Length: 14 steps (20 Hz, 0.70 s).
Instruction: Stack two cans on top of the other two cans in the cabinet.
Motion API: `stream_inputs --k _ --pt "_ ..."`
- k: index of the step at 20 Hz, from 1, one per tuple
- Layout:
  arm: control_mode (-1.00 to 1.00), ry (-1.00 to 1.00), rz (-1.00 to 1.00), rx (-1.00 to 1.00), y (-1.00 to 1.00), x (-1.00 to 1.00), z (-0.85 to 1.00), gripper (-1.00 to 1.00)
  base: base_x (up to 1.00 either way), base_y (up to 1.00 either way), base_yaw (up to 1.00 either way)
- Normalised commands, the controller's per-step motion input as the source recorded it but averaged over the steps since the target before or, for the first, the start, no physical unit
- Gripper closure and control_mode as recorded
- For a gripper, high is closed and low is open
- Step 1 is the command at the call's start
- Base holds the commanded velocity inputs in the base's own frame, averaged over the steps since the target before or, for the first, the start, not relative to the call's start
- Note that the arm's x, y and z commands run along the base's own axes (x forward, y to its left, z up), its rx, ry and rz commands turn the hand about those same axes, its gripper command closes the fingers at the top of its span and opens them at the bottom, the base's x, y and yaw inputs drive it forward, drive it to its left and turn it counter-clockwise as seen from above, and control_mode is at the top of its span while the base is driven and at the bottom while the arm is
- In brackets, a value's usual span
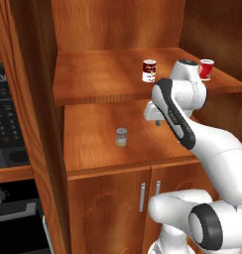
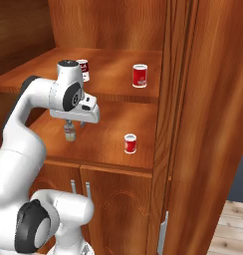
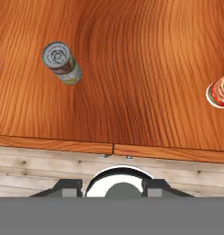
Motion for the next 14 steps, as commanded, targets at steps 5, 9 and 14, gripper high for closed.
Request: stream_inputs --k 5,9,14 --pt "-1.0 -0.08 0.01 0.0 0.0 -0.19 0.0 -1.0 0.0 0.0 0.0" --pt "-1.0 -0.27 0.01 0.0 0.09 -0.36 -0.04 -1.0 0.0 0.0 0.0" --pt "-1.0 -0.37 0.01 0.0 0.26 -0.41 -0.18 -1.0 0.0 0.0 0.0"
